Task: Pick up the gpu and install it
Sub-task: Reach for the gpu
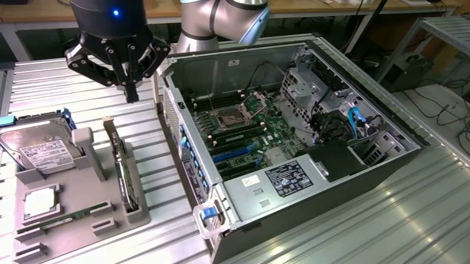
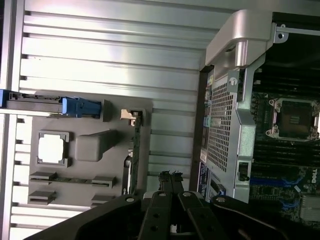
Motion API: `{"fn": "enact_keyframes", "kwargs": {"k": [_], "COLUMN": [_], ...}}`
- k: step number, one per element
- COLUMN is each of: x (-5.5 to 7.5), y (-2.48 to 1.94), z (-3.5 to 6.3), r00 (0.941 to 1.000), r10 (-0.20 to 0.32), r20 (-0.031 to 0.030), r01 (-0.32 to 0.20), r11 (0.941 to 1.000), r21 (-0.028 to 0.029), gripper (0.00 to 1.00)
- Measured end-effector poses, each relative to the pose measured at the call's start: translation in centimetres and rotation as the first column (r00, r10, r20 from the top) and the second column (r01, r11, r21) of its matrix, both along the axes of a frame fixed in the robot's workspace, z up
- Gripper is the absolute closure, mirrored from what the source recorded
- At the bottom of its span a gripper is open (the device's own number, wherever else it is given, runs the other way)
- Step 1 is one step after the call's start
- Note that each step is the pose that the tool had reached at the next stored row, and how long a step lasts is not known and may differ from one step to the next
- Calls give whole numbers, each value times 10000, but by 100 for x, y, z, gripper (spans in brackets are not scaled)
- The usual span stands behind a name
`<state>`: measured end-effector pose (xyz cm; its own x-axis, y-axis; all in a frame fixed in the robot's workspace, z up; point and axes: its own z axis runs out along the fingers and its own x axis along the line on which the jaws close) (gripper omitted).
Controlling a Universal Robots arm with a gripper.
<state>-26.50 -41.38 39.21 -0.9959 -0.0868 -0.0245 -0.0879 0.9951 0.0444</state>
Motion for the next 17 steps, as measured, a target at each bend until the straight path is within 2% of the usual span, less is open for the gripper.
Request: {"fn": "enact_keyframes", "kwargs": {"k": [17], "x": [-213], "y": [-30], "z": [-4], "r00": [9998], "r10": [191], "r20": [0], "r01": [-191], "r11": [9998], "r21": [0], "gripper": [89]}}
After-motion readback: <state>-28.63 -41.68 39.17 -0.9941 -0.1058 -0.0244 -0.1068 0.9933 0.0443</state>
